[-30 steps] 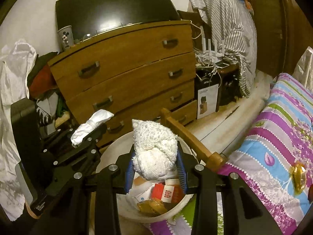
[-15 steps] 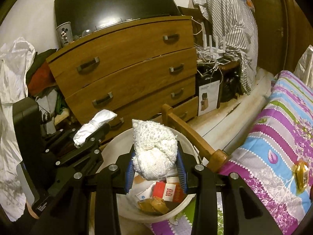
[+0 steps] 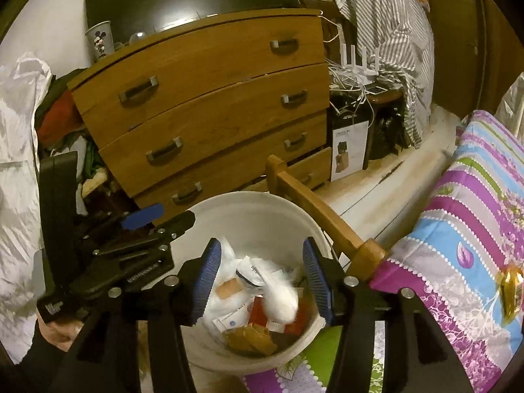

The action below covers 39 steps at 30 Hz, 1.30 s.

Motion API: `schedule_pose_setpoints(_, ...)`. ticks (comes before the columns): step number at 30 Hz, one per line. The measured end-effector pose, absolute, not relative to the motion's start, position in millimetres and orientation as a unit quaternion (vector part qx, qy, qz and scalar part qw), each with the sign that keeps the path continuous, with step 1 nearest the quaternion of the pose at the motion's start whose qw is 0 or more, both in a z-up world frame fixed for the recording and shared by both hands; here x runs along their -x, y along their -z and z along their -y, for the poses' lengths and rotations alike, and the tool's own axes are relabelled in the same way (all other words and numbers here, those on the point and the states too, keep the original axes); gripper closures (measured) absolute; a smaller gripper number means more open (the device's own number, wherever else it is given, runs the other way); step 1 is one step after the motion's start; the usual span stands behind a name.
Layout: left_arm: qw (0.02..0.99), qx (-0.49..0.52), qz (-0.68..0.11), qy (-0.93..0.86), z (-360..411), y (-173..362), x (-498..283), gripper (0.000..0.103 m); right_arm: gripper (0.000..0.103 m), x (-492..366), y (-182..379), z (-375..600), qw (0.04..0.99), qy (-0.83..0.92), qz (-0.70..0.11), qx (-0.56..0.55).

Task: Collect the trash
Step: 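Open both tools to drop the wrapper and yarn ball into the bucket, then move both tools back over the remaining items on the bed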

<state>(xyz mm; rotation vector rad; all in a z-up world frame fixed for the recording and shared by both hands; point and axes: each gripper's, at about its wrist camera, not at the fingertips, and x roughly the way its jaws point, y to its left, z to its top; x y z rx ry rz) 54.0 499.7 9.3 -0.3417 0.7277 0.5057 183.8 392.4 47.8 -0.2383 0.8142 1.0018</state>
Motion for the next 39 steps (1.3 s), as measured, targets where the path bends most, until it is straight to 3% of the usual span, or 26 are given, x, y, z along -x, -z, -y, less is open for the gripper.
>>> schedule_pose_setpoints(11, 0.886, 0.164, -0.348, -0.260, -497, -6, -50, 0.053, 0.050, -185, -42, -384, 0.795, -0.463, -0.378, 0.103)
schedule_pose_setpoints(17, 0.891, 0.151, -0.336, -0.266, -475, -17, -51, 0.053, 0.050, -175, -50, -358, 0.826, -0.439, -0.338, 0.102)
schedule_pose_setpoints(22, 0.906, 0.126, -0.296, -0.276, -430, -35, -48, 0.035, 0.049, -152, -63, -313, 0.880, -0.392, -0.247, 0.102)
schedule_pose_setpoints(30, 0.940, 0.069, -0.248, -0.222, -323, -44, -55, 0.012, 0.031, -119, -64, -178, 0.951, -0.264, -0.116, 0.108)
schedule_pose_setpoints(36, 0.955, 0.018, -0.267, -0.127, -236, -22, -75, 0.006, 0.025, -136, -47, -44, 0.970, -0.170, -0.158, 0.068)
schedule_pose_setpoints(39, 0.957, 0.006, -0.279, -0.076, -197, -9, -83, 0.006, 0.014, -146, -35, 36, 0.977, -0.111, -0.181, 0.023)
